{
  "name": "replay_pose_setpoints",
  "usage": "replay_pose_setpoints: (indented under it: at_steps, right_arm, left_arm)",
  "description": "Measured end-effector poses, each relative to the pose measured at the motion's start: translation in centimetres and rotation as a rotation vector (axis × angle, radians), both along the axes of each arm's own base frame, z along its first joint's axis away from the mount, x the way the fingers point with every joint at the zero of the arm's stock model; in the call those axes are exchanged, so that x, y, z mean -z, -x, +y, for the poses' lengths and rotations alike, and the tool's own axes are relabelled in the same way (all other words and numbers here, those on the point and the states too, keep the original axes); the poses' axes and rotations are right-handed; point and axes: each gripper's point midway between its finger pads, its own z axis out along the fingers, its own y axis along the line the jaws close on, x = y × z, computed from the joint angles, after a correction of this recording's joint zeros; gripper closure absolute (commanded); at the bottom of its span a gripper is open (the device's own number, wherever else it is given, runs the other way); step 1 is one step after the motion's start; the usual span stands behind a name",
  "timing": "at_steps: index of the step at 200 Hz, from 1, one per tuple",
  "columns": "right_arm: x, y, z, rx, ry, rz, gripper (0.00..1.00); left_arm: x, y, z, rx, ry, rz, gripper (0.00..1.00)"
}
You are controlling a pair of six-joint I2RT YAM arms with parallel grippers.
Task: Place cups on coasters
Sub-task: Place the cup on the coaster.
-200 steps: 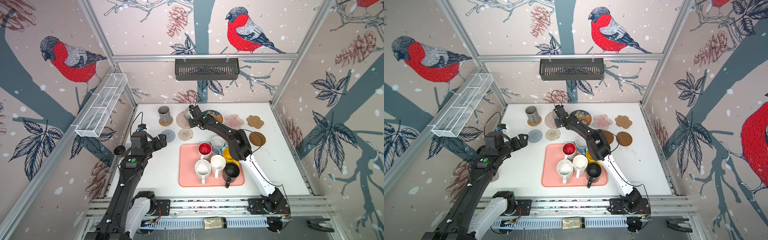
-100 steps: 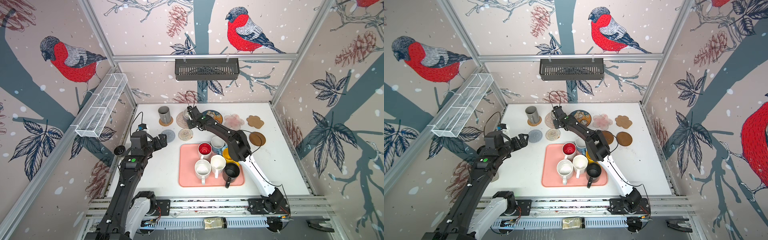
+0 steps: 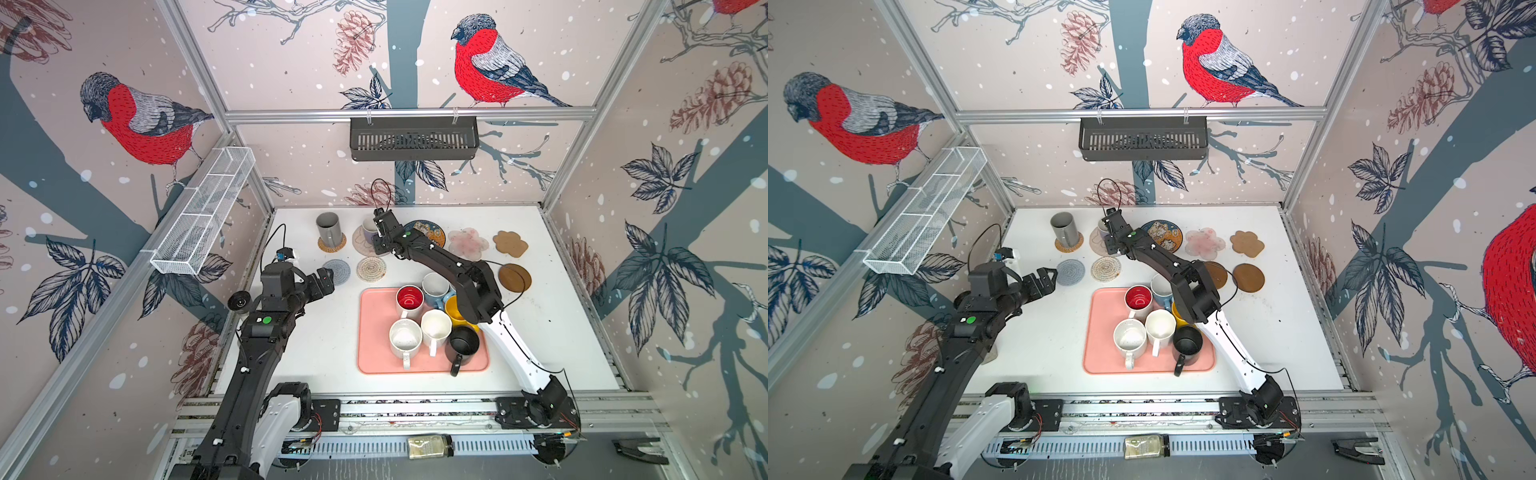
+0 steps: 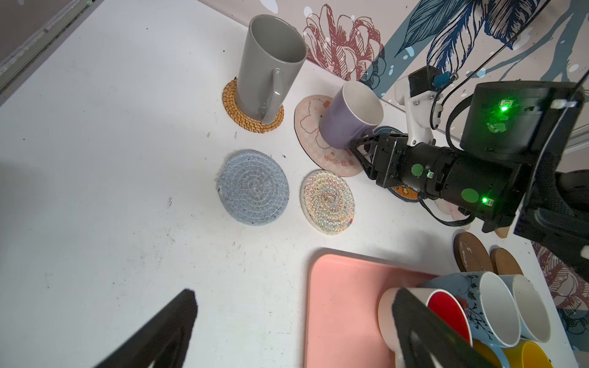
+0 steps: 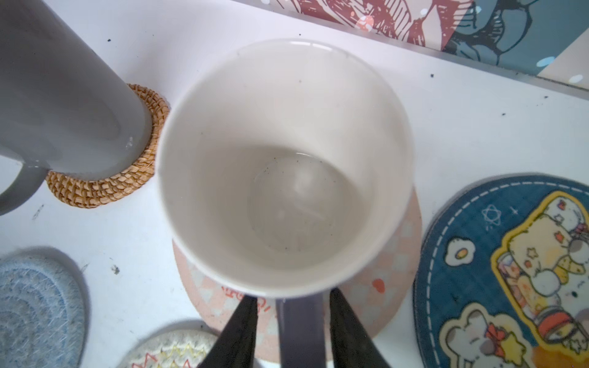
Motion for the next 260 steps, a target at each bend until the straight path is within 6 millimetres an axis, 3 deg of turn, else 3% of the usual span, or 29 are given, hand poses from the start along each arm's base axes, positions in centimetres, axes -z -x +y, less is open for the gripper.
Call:
replay_pose_setpoints:
  at_steps: [15,36,50,89,142,182,238,260]
  right_arm:
    - [-0.1,0.0,0.0,0.002,-0.001,-0.001,0.55]
    - [-0.2,-0.2,-0.2,0.007,0.000,-0.004,0.36]
    - [-0.6,-0.4,-0.4,0.013,-0.001,-0.011,0.29]
    - [-3.3,-0.5,-0.9,0.028,-0.014,-0.045,0.24]
    - [-6.6,2.0,-1.7,0.018,-0.007,-0.058,0.19]
    - [-11.3,3.2,-2.6,0.026,-0.028,-0.091,0.22]
    - [-16.3,7.8,-6.7,0.053,-0.034,-0.092,0.55]
    - [-17.5,10.0,-9.1,0.074,-0.045,-0.077,0.57]
  left_arm:
    - [0.0,0.0,0.0,0.000,0.000,0.001,0.04]
    - [0.0,0.0,0.0,0.000,0.000,0.001,0.03]
    - [0.0,0.0,0.0,0.001,0.000,0.001,0.03]
    - [0.3,0.0,-0.4,0.033,-0.002,0.007,0.03]
    - [-0.1,-0.1,-0.7,0.059,-0.017,-0.006,0.03]
    - [-1.5,0.4,-3.4,0.142,-0.032,-0.045,0.14]
    - [-1.0,0.8,-7.0,0.239,-0.048,0.009,0.29]
    - [-1.4,1.2,-9.5,0.304,-0.077,0.013,0.31]
